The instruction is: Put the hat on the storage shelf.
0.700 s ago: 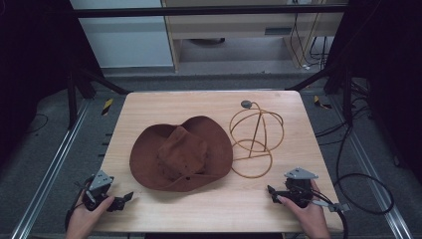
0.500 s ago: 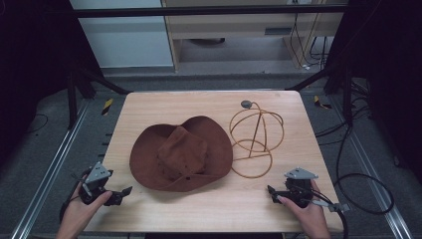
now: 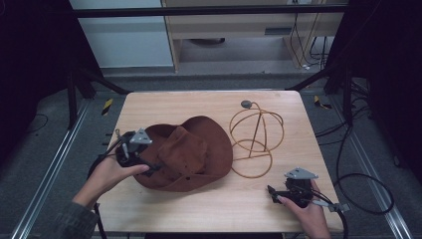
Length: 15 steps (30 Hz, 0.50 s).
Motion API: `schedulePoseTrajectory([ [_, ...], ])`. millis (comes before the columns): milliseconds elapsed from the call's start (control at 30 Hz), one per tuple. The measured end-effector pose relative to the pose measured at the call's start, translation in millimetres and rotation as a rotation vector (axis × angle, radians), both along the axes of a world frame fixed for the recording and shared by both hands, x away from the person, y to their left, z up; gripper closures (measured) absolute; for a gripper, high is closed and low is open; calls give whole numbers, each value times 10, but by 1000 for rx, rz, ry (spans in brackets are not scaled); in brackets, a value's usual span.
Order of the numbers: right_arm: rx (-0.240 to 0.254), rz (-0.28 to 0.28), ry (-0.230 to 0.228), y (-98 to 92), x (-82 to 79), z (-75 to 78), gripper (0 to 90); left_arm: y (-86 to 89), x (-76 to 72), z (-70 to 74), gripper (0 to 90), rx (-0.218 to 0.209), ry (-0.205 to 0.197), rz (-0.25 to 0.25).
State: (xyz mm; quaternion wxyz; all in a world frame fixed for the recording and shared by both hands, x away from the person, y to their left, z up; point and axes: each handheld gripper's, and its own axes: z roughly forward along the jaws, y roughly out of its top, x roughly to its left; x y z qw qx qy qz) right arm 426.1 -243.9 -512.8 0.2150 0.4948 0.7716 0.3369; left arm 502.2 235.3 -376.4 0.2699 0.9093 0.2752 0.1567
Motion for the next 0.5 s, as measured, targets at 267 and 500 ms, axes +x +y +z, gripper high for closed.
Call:
schedulePoseTrajectory([
  [267,-2,6,-2,-4,6,0,59,-376,295,-12,30,88,54,-24],
  [500,-4,7,-3,-3,10,-1,58,-590,412,-31,30,126,81,-40],
])
